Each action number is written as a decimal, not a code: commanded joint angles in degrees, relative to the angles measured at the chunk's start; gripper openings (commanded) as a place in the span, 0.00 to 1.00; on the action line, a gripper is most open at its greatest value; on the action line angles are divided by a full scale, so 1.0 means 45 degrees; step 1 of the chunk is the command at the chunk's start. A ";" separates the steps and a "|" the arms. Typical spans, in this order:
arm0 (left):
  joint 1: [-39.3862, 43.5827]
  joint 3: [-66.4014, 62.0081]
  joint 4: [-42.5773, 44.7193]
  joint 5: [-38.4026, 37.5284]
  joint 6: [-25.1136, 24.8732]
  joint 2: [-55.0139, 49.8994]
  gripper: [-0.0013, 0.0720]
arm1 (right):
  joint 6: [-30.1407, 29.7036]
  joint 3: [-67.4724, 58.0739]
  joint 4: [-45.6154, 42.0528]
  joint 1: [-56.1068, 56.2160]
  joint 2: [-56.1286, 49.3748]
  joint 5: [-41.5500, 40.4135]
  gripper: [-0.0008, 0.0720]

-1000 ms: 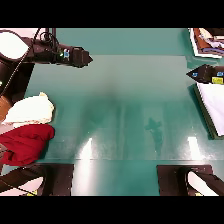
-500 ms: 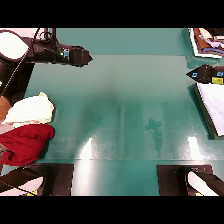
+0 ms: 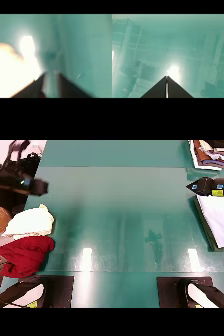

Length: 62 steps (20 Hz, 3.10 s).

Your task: Fold the shirts.

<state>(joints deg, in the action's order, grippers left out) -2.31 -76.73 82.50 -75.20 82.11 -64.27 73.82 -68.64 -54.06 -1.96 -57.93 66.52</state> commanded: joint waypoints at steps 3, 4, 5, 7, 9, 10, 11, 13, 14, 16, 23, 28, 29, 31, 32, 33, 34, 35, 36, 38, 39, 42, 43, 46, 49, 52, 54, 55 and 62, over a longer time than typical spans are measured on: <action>-0.2720 0.3123 0.1316 0.0175 0.0340 0.0233 0.87 | 0.0010 -0.0010 0.0000 0.0015 0.0010 -0.0121 0.03; -0.2948 0.3789 0.1341 0.0821 0.0340 0.0233 0.87 | 0.0010 -0.0010 0.0000 0.0015 0.0010 -0.0175 0.03; -0.3089 0.4386 0.1365 0.1481 0.0369 0.0233 0.87 | 0.0010 -0.0010 0.0000 0.0015 0.0010 -0.0199 0.03; -0.3225 0.5406 0.1443 0.2730 0.0748 0.0233 0.87 | 0.0010 -0.0010 0.0000 0.0015 0.0005 -0.0238 0.03; -0.3225 0.5882 0.1496 0.3254 0.0933 0.0233 0.87 | 0.0010 -0.0010 0.0000 0.0015 0.0005 -0.0277 0.03; -0.3225 0.5926 0.1545 0.3293 0.1054 0.0233 0.87 | 0.0010 -0.0010 0.0000 0.0015 0.0005 -0.0277 0.03; -0.3225 0.5931 0.1666 0.3288 0.1103 0.0233 0.75 | 0.0010 -0.0010 0.0000 0.0015 0.0005 -0.0277 0.03; -0.3225 0.5945 0.1987 0.3434 0.1103 0.0233 0.52 | 0.0010 -0.0010 0.0005 0.0015 0.0005 -0.0267 0.03; -0.3225 0.5945 0.2050 0.3531 0.1103 0.0233 0.52 | 0.0010 -0.0010 0.0000 0.0015 0.0005 -0.0267 0.03; -0.3225 0.5955 0.2064 0.3599 0.1107 0.0214 0.52 | 0.0010 -0.0010 0.0005 0.0015 0.0005 -0.0238 0.03; -0.3225 0.6241 0.2045 0.3934 0.1224 0.0209 0.06 | 0.0010 -0.0010 0.0005 0.0015 0.0005 -0.0165 0.03; -0.3225 0.4760 0.1894 0.2992 0.1433 0.0636 0.05 | 0.0010 -0.0102 0.0015 0.0010 0.0024 -0.0238 0.03; -0.3167 0.3910 0.1758 0.2676 0.1428 0.1044 0.05 | 0.0010 -0.0330 0.0019 0.0015 0.0024 -0.0209 0.03; -0.2744 0.1875 0.1559 0.1982 0.1214 0.1953 0.05 | 0.0010 -0.1268 0.0034 0.0019 0.0015 -0.0282 0.03; -0.2356 0.0772 0.1506 0.1540 0.0986 0.2341 0.05 | 0.0010 -0.1787 0.0039 0.0015 0.0015 -0.0340 0.03; -0.1773 -0.0437 0.1501 0.1069 0.0874 0.2676 0.05 | 0.0010 -0.2336 0.0029 0.0015 0.0010 -0.0398 0.03; -0.1107 -0.1545 0.1501 0.0627 0.0758 0.2871 0.05 | 0.0010 -0.2793 0.0024 0.0015 0.0010 -0.0457 0.03; -0.0262 -0.2715 0.1525 0.0112 0.0758 0.2973 0.05 | 0.0010 -0.3235 0.0024 0.0015 0.0010 -0.0461 0.03; 0.0612 -0.3667 0.1535 -0.0223 0.0763 0.2973 0.04 | 0.0010 -0.3570 0.0029 0.0015 0.0010 -0.0457 0.03; 0.2579 -0.4940 0.1554 -0.0340 0.0806 0.2919 0.04 | 0.0010 -0.4022 0.0024 0.0015 0.0010 -0.0452 0.03; 0.3570 -0.5149 0.1676 -0.0160 0.0908 0.2895 0.04 | 0.0010 -0.4129 0.0024 0.0015 0.0010 -0.0447 0.03; 0.6110 -0.5105 0.2055 0.0000 0.1375 0.2283 0.04 | 0.0010 -0.4177 0.0024 0.0015 0.0010 -0.0262 0.03; 0.6926 -0.5105 0.2035 -0.0121 0.1404 0.1792 0.04 | 0.0010 -0.4177 0.0029 0.0015 0.0010 -0.0136 0.03; 0.9204 -0.5105 0.1496 0.0000 0.1433 -0.0219 0.05 | 0.0010 -0.4177 0.0029 0.0015 0.0010 0.0087 0.03; 1.0890 -0.5105 0.0369 0.1054 0.1069 -0.2433 0.05 | 0.0010 -0.4177 0.0024 0.0015 0.0010 0.0306 0.03; 1.1288 -0.5105 -0.0316 0.1826 0.0996 -0.3993 0.78 | 0.0010 -0.4177 0.0024 0.0015 0.0010 0.0442 0.03; 1.0686 -0.5110 0.0413 0.1627 0.0996 -0.4206 0.77 | 0.0010 -0.4177 0.0015 0.0015 0.0010 0.0573 0.03; 1.0112 -0.5119 0.0826 0.1355 0.0996 -0.4172 0.77 | 0.0010 -0.4177 0.0015 0.0015 0.0010 0.0588 0.03; 0.3764 -0.3016 -0.0782 0.0996 0.1088 -0.4294 0.77 | 0.0010 -0.4177 0.0019 0.0015 0.0010 0.0617 0.03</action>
<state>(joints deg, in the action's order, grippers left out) 24.34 -95.00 84.79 -72.16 86.83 -82.98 73.87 -87.37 -54.00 -1.93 -57.84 69.17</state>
